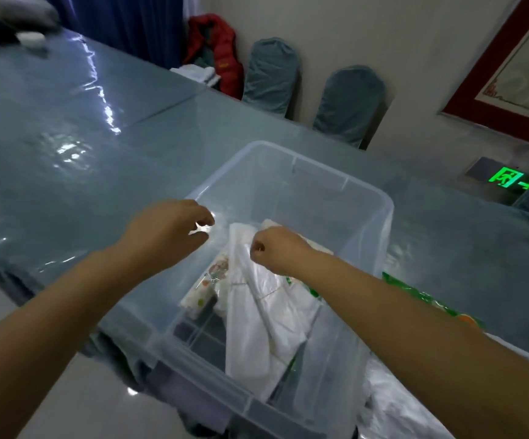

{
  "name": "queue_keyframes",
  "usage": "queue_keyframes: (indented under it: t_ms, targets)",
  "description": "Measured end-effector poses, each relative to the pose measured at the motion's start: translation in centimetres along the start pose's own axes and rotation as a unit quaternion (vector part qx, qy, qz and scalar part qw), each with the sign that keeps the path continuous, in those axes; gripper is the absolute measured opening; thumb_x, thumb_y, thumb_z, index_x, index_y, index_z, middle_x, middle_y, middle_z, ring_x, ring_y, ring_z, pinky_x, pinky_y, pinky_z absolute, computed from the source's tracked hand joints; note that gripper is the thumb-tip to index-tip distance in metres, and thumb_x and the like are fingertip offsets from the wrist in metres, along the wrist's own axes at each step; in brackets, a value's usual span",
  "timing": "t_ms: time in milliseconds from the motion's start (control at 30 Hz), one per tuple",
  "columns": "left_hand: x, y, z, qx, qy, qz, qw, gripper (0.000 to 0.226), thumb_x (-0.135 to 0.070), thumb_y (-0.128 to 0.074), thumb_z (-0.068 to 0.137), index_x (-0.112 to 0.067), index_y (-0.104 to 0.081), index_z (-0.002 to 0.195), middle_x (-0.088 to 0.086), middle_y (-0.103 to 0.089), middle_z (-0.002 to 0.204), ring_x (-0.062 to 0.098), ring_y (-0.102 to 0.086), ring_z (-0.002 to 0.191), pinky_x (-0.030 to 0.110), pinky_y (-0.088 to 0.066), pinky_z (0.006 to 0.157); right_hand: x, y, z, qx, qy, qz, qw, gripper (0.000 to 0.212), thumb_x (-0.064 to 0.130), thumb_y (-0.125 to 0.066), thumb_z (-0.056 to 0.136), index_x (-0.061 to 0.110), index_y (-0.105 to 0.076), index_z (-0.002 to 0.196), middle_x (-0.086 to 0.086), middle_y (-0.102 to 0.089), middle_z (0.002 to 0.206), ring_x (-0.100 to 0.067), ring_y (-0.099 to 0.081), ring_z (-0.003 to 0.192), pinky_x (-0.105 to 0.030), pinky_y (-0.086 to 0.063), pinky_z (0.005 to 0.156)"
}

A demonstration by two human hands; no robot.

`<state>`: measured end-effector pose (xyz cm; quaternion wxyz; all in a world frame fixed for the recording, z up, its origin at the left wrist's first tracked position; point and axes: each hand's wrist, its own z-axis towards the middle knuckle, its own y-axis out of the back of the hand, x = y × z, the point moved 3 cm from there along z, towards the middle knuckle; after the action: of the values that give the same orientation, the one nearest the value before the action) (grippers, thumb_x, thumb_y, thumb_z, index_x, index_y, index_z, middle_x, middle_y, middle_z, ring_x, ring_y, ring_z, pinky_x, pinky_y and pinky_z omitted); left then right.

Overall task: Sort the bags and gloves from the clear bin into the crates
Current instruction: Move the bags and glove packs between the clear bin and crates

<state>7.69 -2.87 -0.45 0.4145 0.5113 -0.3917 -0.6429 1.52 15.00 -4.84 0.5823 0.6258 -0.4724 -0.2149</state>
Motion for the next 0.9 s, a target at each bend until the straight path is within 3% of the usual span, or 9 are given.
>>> queue_keyframes:
  t_ms: [100, 200, 333, 467, 567, 700, 800, 900]
  targets:
    - [1.4, -0.2, 0.0, 0.022, -0.042, -0.026, 0.999, 0.021, -0.021, -0.064, 0.082, -0.023, -0.067, 0.102, -0.004, -0.067, 0.102, 0.019, -0.060, 0.089, 0.029, -0.045, 0.074, 1.7, -4.3, 2.1, 0.102, -0.012, -0.005, 0.995, 0.021, 0.019, -0.054, 0.088, 0.011, -0.063, 0.105, -0.010, -0.063, 0.110, -0.028, -0.059, 0.099, -0.031, -0.045, 0.076]
    - [2.1, -0.3, 0.0, 0.005, -0.063, -0.058, 0.996, 0.020, -0.022, -0.065, 0.081, -0.024, -0.068, 0.101, -0.006, -0.067, 0.097, 0.017, -0.059, 0.089, 0.028, -0.043, 0.073, 2.0, -6.3, 3.1, 0.056, -0.046, -0.042, 0.996, 0.022, 0.021, -0.051, 0.090, 0.008, -0.054, 0.107, -0.015, -0.062, 0.103, -0.031, -0.058, 0.091, -0.030, -0.036, 0.066]
    - [2.4, -0.6, 0.1, -0.011, -0.091, -0.067, 0.994, 0.020, -0.025, -0.066, 0.080, -0.024, -0.068, 0.100, -0.007, -0.068, 0.094, 0.015, -0.059, 0.088, 0.019, -0.032, 0.069, 2.5, -7.9, 3.6, 0.013, -0.111, -0.069, 0.991, 0.049, 0.049, -0.053, 0.086, 0.012, -0.041, 0.117, -0.009, -0.061, 0.094, -0.021, -0.049, 0.067, -0.029, -0.034, 0.055]
    - [2.7, -0.8, 0.1, -0.021, -0.104, -0.062, 0.992, 0.021, -0.027, -0.065, 0.080, -0.026, -0.068, 0.101, -0.009, -0.069, 0.097, 0.014, -0.060, 0.090, 0.020, -0.033, 0.073, 2.7, -9.1, 3.6, 0.027, -0.163, -0.061, 0.984, 0.068, 0.057, -0.064, 0.075, 0.014, -0.036, 0.120, -0.006, -0.057, 0.097, -0.020, -0.047, 0.068, -0.028, -0.036, 0.059]
    - [2.7, -1.0, 0.2, -0.016, -0.120, -0.049, 0.991, 0.022, -0.029, -0.063, 0.081, -0.026, -0.067, 0.103, -0.008, -0.069, 0.100, 0.014, -0.060, 0.093, 0.022, -0.034, 0.077, 2.4, -9.2, 3.4, 0.031, -0.194, -0.033, 0.980, 0.068, 0.049, -0.068, 0.074, 0.014, -0.034, 0.121, -0.007, -0.060, 0.100, -0.020, -0.052, 0.071, -0.028, -0.041, 0.059]
    - [2.7, -1.1, 0.1, -0.005, -0.128, -0.042, 0.991, 0.023, -0.032, -0.059, 0.083, -0.027, -0.065, 0.105, -0.009, -0.068, 0.101, 0.014, -0.058, 0.096, 0.023, -0.035, 0.081, 1.4, -8.4, 2.6, -0.003, -0.265, 0.066, 0.962, 0.053, 0.026, -0.069, 0.078, 0.016, -0.037, 0.118, -0.005, -0.055, 0.091, -0.020, -0.055, 0.078, -0.030, -0.046, 0.066]
    - [2.4, -0.9, 0.1, 0.008, -0.130, -0.028, 0.991, 0.024, -0.033, -0.056, 0.085, -0.027, -0.065, 0.107, -0.009, -0.068, 0.104, 0.013, -0.058, 0.096, 0.026, -0.039, 0.086, 0.1, -6.9, 1.8, -0.039, -0.286, 0.114, 0.951, 0.045, 0.012, -0.061, 0.080, 0.006, -0.041, 0.119, -0.012, -0.058, 0.103, -0.027, -0.058, 0.091, -0.031, -0.042, 0.068]
    - [1.3, -0.8, 0.4, 0.042, -0.144, 0.006, 0.989, 0.027, -0.036, -0.053, 0.086, -0.029, -0.062, 0.111, -0.010, -0.066, 0.108, 0.014, -0.059, 0.098, 0.028, -0.042, 0.083, -0.8, -4.6, 0.8, -0.100, -0.298, 0.196, 0.929, 0.043, 0.008, -0.061, 0.077, 0.007, -0.043, 0.116, -0.010, -0.055, 0.099, -0.025, -0.054, 0.085, -0.031, -0.043, 0.066]
